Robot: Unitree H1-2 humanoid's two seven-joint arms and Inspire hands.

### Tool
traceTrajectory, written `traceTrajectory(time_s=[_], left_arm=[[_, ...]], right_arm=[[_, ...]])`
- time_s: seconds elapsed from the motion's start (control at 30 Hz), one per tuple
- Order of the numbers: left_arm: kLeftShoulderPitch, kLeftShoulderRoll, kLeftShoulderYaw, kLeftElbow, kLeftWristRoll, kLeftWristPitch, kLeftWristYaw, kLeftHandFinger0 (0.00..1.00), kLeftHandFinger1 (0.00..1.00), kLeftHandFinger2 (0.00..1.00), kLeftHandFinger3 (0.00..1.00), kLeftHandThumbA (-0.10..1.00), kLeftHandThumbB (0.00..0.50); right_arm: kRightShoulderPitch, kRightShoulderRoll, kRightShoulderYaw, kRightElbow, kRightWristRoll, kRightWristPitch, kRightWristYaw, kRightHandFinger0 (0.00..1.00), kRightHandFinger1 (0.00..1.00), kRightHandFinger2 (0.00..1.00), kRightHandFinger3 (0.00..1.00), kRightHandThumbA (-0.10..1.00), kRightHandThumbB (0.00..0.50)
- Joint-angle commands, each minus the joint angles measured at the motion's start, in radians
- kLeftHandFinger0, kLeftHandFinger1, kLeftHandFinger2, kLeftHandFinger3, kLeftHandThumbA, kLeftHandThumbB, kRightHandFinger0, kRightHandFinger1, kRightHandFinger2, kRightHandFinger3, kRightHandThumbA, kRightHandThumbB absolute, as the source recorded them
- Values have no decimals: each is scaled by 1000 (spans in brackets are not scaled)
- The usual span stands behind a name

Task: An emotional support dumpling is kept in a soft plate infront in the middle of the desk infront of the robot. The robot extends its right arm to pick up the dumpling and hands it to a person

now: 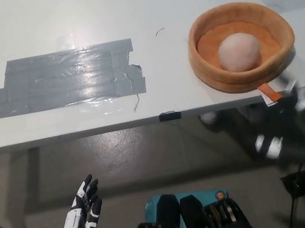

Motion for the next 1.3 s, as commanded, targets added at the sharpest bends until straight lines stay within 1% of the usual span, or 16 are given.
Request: traceTrajectory(time_s=[0.0,0.07,0.2,0.23,0.3,0.43,0.5,0.57,0.63,0.77,0.8,0.9,1.03,1.1,1.17,1.27], left_arm=[[-1,4,3,-8,12,-69,8,1000,1000,1000,1000,872,370],[0,6,4,-11,10,-60,6,1000,1000,1000,1000,867,375],[-1,5,5,-7,7,-58,5,1000,1000,1000,1000,859,375],[-4,8,6,-9,11,-53,6,1000,1000,1000,1000,862,384],[-5,7,4,-12,13,-49,5,1000,1000,1000,1000,854,379],[-9,8,3,-8,4,-49,-3,1000,1000,1000,1000,850,382],[-13,7,4,-2,4,-53,0,1000,1000,1000,1000,854,389],[-14,8,5,-7,5,-47,0,1000,1000,1000,1000,858,393],[-15,8,5,-9,1,-45,-3,1000,1000,1000,1000,860,395],[-20,8,2,-11,7,-44,-3,1000,1000,1000,1000,864,388],[-20,8,3,-16,2,-40,-6,1000,1000,1000,1000,864,390],[-25,11,3,-16,0,-43,-9,1000,1000,1000,1000,865,390],[-29,9,2,-14,-1,-43,-8,1000,1000,1000,1000,871,396],[-32,11,1,-18,-1,-36,-12,1000,1000,1000,1000,871,399],[-34,12,1,-15,2,-42,-11,1000,1000,1000,1000,873,396],[-32,12,0,-23,4,-32,-14,1000,1000,1000,1000,875,395]], right_arm=[[-298,-142,-32,-20,-27,309,153,1000,1000,1000,1000,958,315],[-405,-184,-3,75,-28,348,199,1000,1000,1000,1000,949,311],[-531,-215,44,227,-24,386,247,1000,1000,1000,1000,913,301],[-594,-217,67,320,-16,391,273,1000,1000,1000,1000,848,302],[-659,-222,103,419,-31,397,300,1000,1000,1000,1000,826,299],[-805,-225,200,677,-82,378,349,1000,1000,1000,1000,891,346],[-859,-204,220,802,-78,375,350,1000,1000,1000,1000,870,362],[-883,-194,241,859,-81,378,353,1000,1000,1000,1000,890,354],[-911,-177,248,949,-57,370,369,1000,1000,1000,1000,879,323],[-932,-151,248,1060,-35,337,352,1000,1000,1000,1000,874,358],[-928,-143,256,1076,-37,335,358,1000,1000,1000,1000,884,332],[-920,-133,264,1092,-41,327,360,1000,1000,1000,1000,877,321],[-913,-128,277,1116,-50,349,372,1000,1000,1000,1000,898,345],[-906,-126,269,1116,-37,377,383,1000,1000,1000,1000,853,368],[-900,-125,256,1109,-17,405,407,1000,1000,1000,1000,812,373],[-890,-128,254,1091,-7,432,435,1000,1000,1000,1000,815,363]])
